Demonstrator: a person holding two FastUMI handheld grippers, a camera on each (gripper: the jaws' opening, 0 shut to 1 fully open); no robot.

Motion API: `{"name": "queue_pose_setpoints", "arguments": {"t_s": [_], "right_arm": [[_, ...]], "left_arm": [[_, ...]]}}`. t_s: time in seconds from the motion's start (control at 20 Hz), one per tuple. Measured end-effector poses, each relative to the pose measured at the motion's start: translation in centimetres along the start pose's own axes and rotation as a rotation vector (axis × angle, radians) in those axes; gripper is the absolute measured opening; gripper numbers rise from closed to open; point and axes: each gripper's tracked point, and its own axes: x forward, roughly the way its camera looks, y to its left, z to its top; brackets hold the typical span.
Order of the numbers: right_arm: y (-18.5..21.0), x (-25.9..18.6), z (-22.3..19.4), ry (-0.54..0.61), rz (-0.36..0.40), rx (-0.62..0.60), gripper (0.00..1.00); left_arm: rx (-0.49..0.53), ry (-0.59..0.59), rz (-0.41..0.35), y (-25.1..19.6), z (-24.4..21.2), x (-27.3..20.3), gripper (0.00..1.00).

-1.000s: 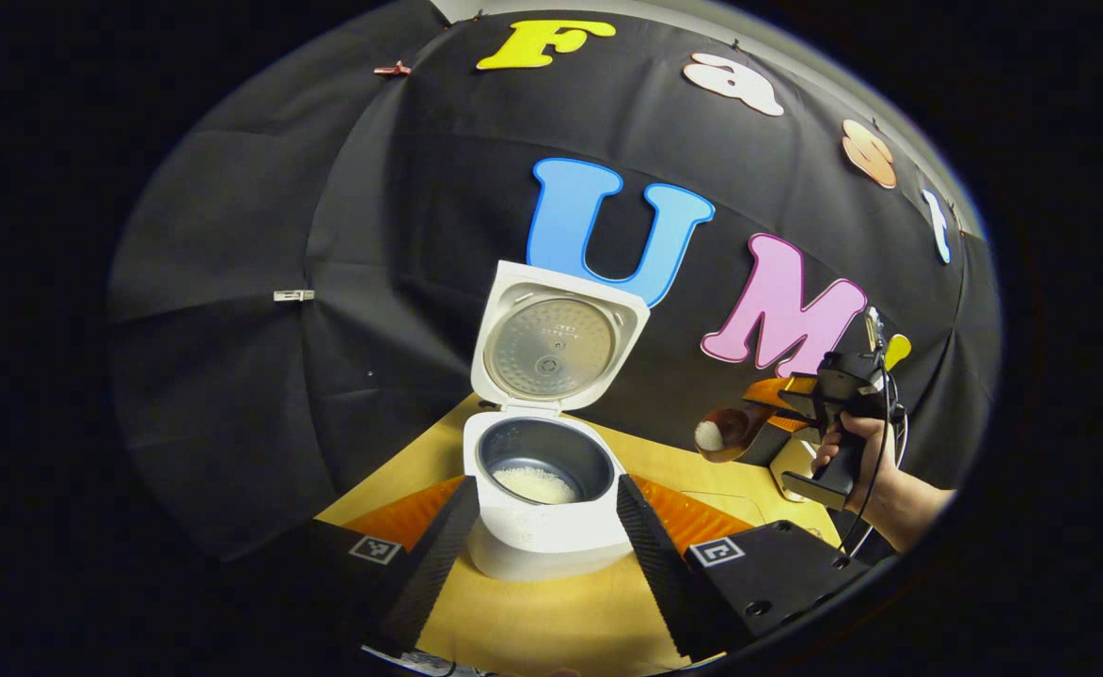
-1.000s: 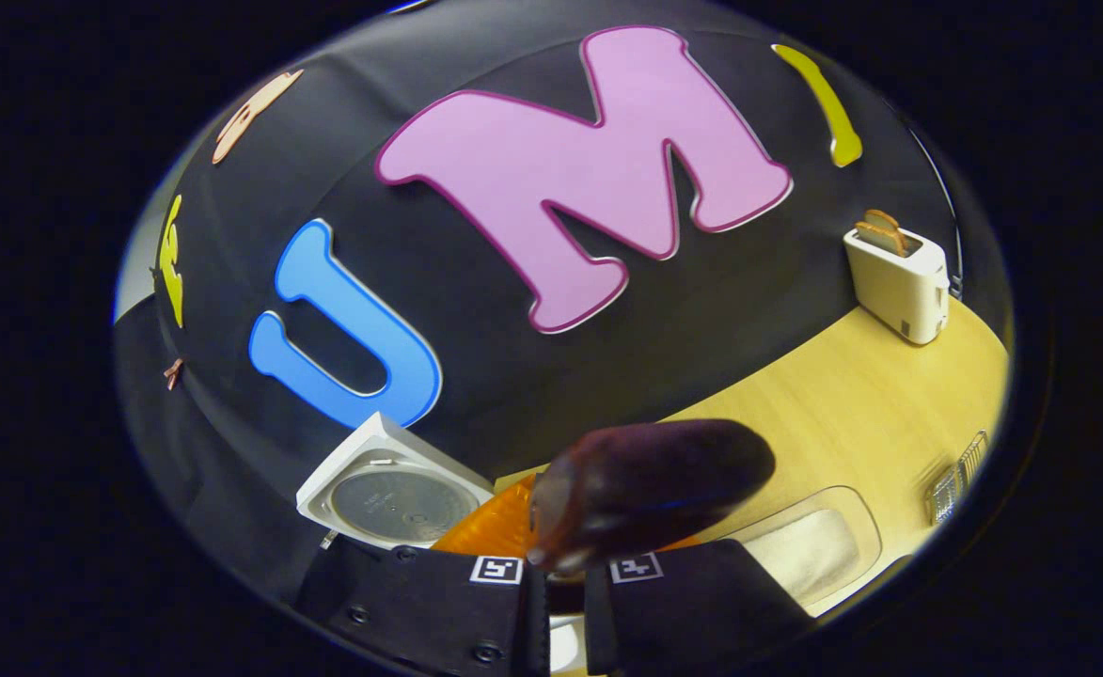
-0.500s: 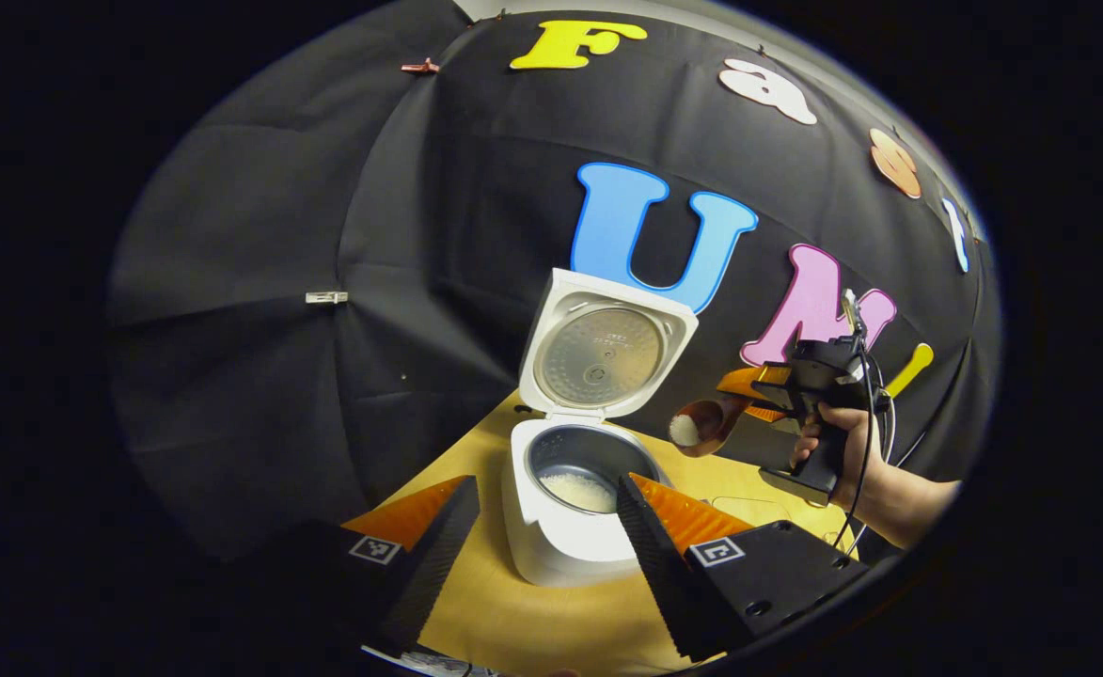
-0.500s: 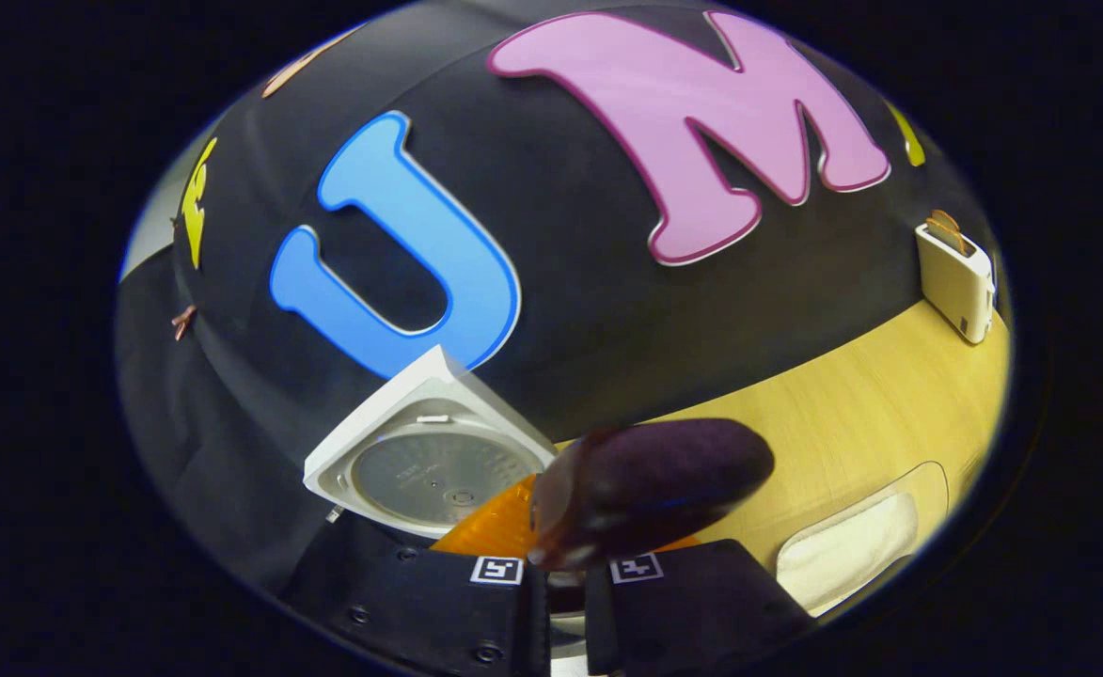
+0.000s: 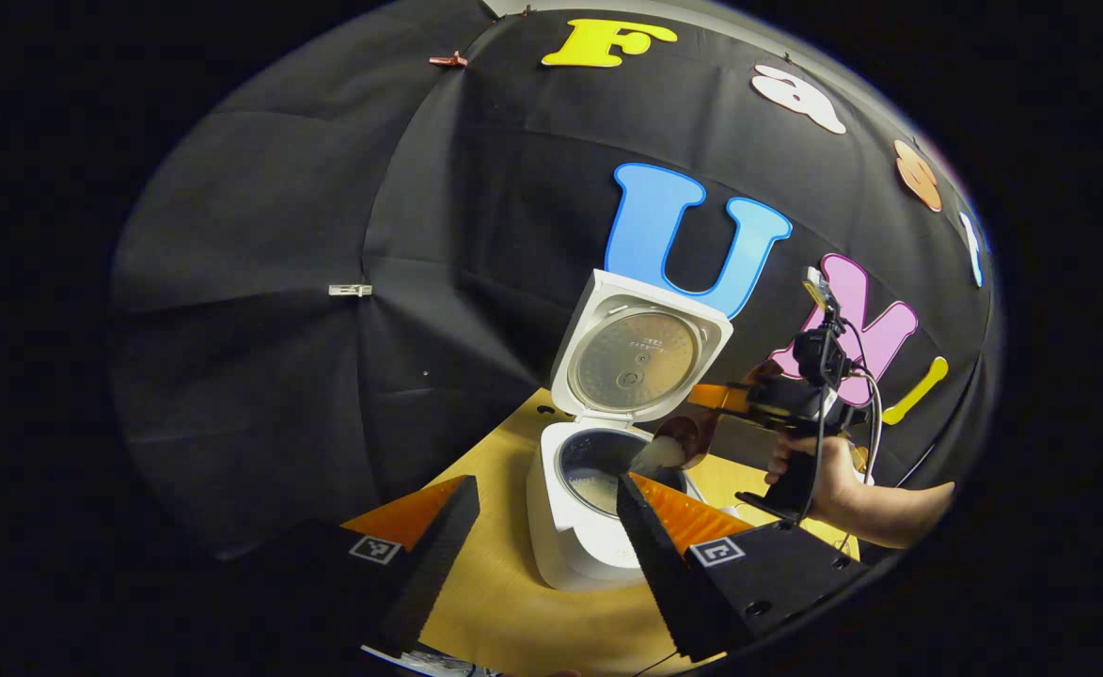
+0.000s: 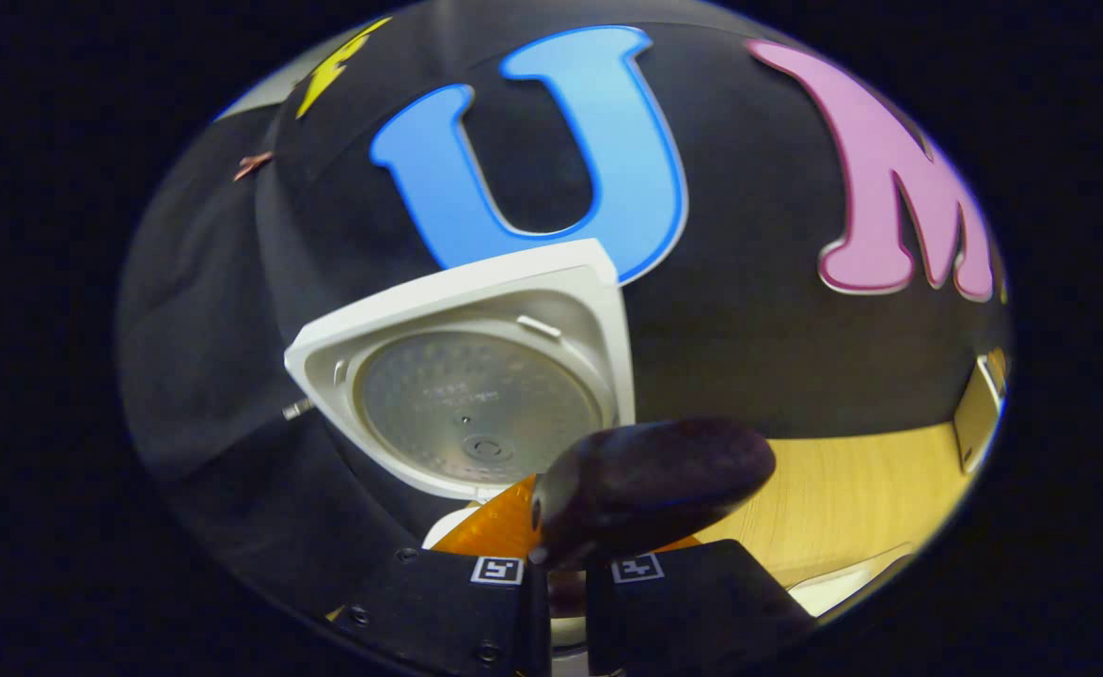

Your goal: Close the left gripper, press the button to open the rice cooker; take a wooden spoon from the chopstick holder with the right hand, scoop a spoonful of rice and pour it into the rice cooker, then put the wooden spoon back into the chopstick holder.

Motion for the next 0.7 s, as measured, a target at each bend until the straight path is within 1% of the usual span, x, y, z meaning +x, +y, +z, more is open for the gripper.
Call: {"name": "queue_pose_setpoints", "arguments": {"t_s": [0.05,0.1,0.15,0.2,0.25,0.35,0.4,0.45,0.5,0.55,0.7], "right_arm": [[0.3,0.3,-0.4,-0.003,-0.002,-0.074,0.07],[0.8,0.5,-0.6,-0.013,-0.005,-0.158,0.19],[1.3,0.8,-0.6,-0.035,-0.004,-0.255,0.07],[1.9,0.6,-0.7,-0.056,0.006,-0.355,0.07],[2.7,0.6,-0.7,-0.074,0.019,-0.441,0.07],[4.4,0.1,-1.7,-0.082,0.053,-0.541,0.07],[4.8,-0.3,-2.1,-0.076,0.065,-0.568,0.07],[4.9,-0.3,-2.2,-0.07,0.068,-0.586,0.07],[5.0,-0.3,-2.3,-0.066,0.068,-0.591,0.07],[5.0,0.2,-2.5,-0.063,0.067,-0.581,0.08],[4.6,0.2,-1.5,-0.051,0.057,-0.478,0.08]], "left_arm": [[0.0,-0.001,0.002,0.1,0.1,0.1,0.95],[0.0,-0.003,0.003,0.2,0.1,0.2,0.95],[-0.001,-0.006,0.004,0.2,0.3,0.1,0.91],[-0.001,-0.009,0.007,0.2,0.2,0.0,0.91],[-0.002,-0.011,0.009,0.4,0.3,0.0,0.95],[-0.01,-0.011,0.012,0.5,0.1,-0.1,0.95],[-0.014,-0.01,0.015,0.5,0.1,0.0,0.91],[-0.017,-0.011,0.017,0.6,0.2,-0.1,0.95],[-0.018,-0.014,0.019,0.6,0.2,-0.1,0.95],[-0.017,-0.017,0.02,0.6,0.3,-0.2,0.91],[-0.02,-0.02,0.027,1.0,0.0,-0.5,0.91]]}}
